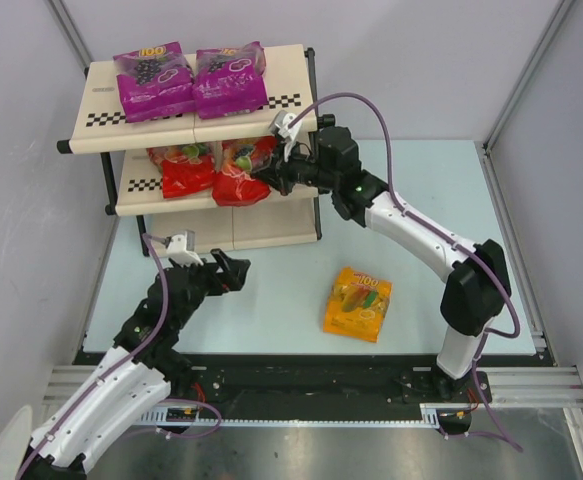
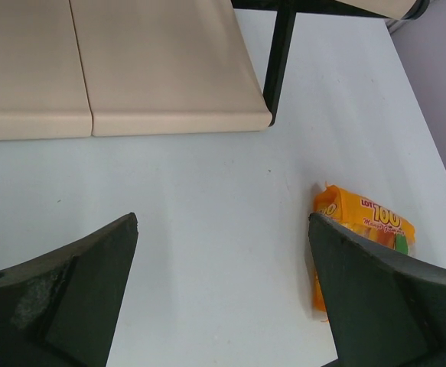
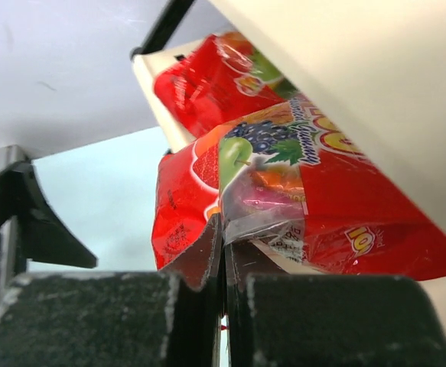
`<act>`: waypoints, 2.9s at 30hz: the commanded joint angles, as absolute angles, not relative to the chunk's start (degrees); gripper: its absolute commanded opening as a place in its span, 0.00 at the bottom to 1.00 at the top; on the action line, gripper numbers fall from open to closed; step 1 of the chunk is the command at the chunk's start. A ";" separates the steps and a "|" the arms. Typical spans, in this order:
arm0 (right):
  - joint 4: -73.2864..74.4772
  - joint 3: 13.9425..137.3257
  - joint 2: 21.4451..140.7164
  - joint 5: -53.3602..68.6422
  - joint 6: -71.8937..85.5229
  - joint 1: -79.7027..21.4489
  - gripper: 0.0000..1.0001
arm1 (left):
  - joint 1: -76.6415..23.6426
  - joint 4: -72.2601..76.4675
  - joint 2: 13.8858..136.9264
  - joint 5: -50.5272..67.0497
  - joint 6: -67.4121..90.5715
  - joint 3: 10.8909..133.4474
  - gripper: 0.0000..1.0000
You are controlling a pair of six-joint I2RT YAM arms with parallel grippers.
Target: Place and organize the candy bags onto the shelf
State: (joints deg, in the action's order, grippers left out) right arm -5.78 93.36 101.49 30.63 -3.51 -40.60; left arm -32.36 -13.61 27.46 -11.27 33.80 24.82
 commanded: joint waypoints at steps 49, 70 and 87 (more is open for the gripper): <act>-21.09 74.62 93.08 -1.73 -5.70 -50.08 0.65 | -32.61 -12.48 24.78 -8.17 32.35 23.29 0.98; -23.55 72.69 95.18 -7.82 -2.38 -48.96 0.38 | -32.61 -11.42 26.72 -8.09 31.46 23.03 0.98; -26.90 76.02 98.52 -0.70 -0.26 -43.33 0.40 | -32.61 -11.25 26.98 -8.17 31.64 22.76 0.98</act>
State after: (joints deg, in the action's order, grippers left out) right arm -25.21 72.77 97.19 -1.85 -0.56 -43.55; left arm -32.36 -12.71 27.27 -8.51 32.38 22.87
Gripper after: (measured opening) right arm 0.403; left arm 0.982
